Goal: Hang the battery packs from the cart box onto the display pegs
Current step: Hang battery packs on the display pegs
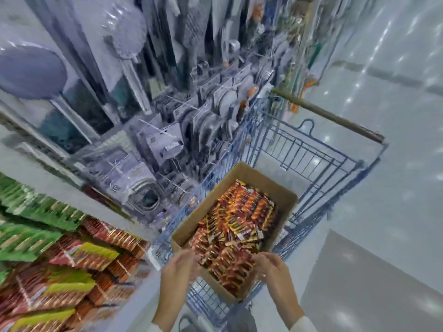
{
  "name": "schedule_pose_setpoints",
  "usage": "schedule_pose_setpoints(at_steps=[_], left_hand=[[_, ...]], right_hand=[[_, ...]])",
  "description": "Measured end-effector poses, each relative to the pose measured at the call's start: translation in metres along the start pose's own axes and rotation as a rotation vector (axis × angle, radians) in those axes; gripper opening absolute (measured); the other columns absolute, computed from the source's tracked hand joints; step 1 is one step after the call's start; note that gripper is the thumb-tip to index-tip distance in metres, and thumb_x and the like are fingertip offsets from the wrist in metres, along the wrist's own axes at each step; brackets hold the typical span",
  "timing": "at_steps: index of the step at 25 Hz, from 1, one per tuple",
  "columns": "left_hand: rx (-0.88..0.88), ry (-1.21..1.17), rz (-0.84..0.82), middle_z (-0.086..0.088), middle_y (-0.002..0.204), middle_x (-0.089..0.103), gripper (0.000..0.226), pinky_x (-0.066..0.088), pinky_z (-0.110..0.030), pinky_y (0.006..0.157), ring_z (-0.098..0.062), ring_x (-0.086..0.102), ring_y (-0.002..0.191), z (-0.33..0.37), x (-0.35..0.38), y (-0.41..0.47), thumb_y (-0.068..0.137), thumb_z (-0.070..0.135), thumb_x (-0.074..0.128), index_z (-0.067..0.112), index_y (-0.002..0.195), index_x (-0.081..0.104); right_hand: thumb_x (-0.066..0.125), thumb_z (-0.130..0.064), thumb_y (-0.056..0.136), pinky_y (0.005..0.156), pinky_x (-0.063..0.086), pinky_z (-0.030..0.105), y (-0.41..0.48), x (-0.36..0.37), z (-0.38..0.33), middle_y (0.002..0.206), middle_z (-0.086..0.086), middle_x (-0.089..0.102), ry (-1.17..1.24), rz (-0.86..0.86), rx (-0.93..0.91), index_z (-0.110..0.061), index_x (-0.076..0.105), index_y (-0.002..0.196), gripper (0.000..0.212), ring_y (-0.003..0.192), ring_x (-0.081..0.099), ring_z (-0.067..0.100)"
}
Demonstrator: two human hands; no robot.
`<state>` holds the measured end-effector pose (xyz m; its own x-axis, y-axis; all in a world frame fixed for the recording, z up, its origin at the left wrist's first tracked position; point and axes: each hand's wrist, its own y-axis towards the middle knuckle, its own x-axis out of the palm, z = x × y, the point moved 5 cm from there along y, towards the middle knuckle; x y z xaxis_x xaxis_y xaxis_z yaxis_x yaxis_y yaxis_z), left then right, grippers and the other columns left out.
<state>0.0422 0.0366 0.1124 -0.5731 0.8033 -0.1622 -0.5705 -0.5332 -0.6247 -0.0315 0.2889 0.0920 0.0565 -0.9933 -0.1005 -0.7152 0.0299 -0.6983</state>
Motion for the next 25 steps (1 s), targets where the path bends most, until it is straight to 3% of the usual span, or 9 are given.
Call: schedule_pose_setpoints(at_steps=[2, 5, 9, 13, 18, 22, 25], left_hand=[[0.016, 0.054, -0.033, -0.006, 0.091, 0.08, 0.009, 0.056, -0.044, 0.082, -0.031, 0.074, 0.082, 0.014, 0.029, 0.022, 0.099, 0.009, 0.066, 0.011, 0.1, 0.074], [0.047, 0.141, -0.091, -0.006, 0.093, 0.079, 0.01, 0.06, -0.048, 0.089, -0.026, 0.075, 0.087, 0.033, 0.075, 0.068, 0.1, 0.014, 0.067, 0.014, 0.107, 0.074], [0.123, 0.303, -0.12, -0.001, 0.106, 0.076, 0.017, 0.058, -0.042, 0.097, -0.017, 0.072, 0.099, 0.048, 0.147, 0.14, 0.1, 0.022, 0.067, 0.016, 0.115, 0.072], [0.191, 0.545, -0.14, -0.002, 0.115, 0.072, 0.027, 0.053, -0.034, 0.095, -0.024, 0.068, 0.109, 0.032, 0.214, 0.219, 0.102, 0.018, 0.064, 0.01, 0.128, 0.067], [0.112, 0.816, -0.165, -0.013, 0.144, 0.059, 0.049, 0.043, -0.045, 0.111, -0.034, 0.054, 0.134, -0.002, 0.255, 0.296, 0.101, 0.028, 0.066, 0.008, 0.144, 0.052], [0.125, 0.914, -0.157, -0.013, 0.142, 0.058, 0.054, 0.046, -0.049, 0.11, -0.037, 0.054, 0.132, -0.018, 0.265, 0.326, 0.095, 0.038, 0.073, 0.009, 0.137, 0.057], [0.086, 0.919, -0.115, -0.011, 0.14, 0.06, 0.049, 0.048, -0.043, 0.102, -0.034, 0.057, 0.129, -0.02, 0.267, 0.334, 0.092, 0.036, 0.078, 0.013, 0.131, 0.061]], right_hand=[[0.071, -0.031, 0.095, 0.083, 0.05, 0.036, 0.015, -0.009, -0.005, 0.109, 0.009, 0.071, 0.032, 0.011, 0.035, -0.018, 0.069, 0.104, 0.016, 0.101, 0.066, 0.025], [0.069, -0.028, 0.096, 0.079, 0.045, 0.034, 0.033, -0.015, -0.008, 0.11, 0.01, 0.072, 0.076, 0.059, 0.083, -0.017, 0.068, 0.102, 0.013, 0.102, 0.066, 0.026], [0.065, -0.02, 0.098, 0.07, 0.048, 0.026, 0.049, -0.012, -0.018, 0.107, 0.012, 0.073, 0.176, 0.119, 0.141, -0.006, 0.067, 0.109, 0.018, 0.093, 0.068, 0.023], [0.065, -0.026, 0.099, 0.084, 0.056, 0.033, 0.075, -0.003, -0.01, 0.107, 0.008, 0.076, 0.278, 0.197, 0.244, -0.014, 0.069, 0.107, 0.015, 0.103, 0.071, 0.026], [0.067, -0.025, 0.097, 0.094, 0.056, 0.037, 0.107, 0.005, -0.003, 0.11, 0.009, 0.076, 0.367, 0.233, 0.354, -0.018, 0.071, 0.103, 0.01, 0.106, 0.07, 0.026], [0.07, -0.029, 0.094, 0.097, 0.057, 0.038, 0.12, 0.005, -0.002, 0.11, 0.007, 0.076, 0.375, 0.249, 0.39, -0.02, 0.072, 0.104, 0.014, 0.105, 0.071, 0.022], [0.069, -0.029, 0.095, 0.098, 0.056, 0.037, 0.126, 0.009, -0.001, 0.111, 0.005, 0.075, 0.387, 0.243, 0.417, -0.02, 0.071, 0.105, 0.014, 0.105, 0.071, 0.02]])
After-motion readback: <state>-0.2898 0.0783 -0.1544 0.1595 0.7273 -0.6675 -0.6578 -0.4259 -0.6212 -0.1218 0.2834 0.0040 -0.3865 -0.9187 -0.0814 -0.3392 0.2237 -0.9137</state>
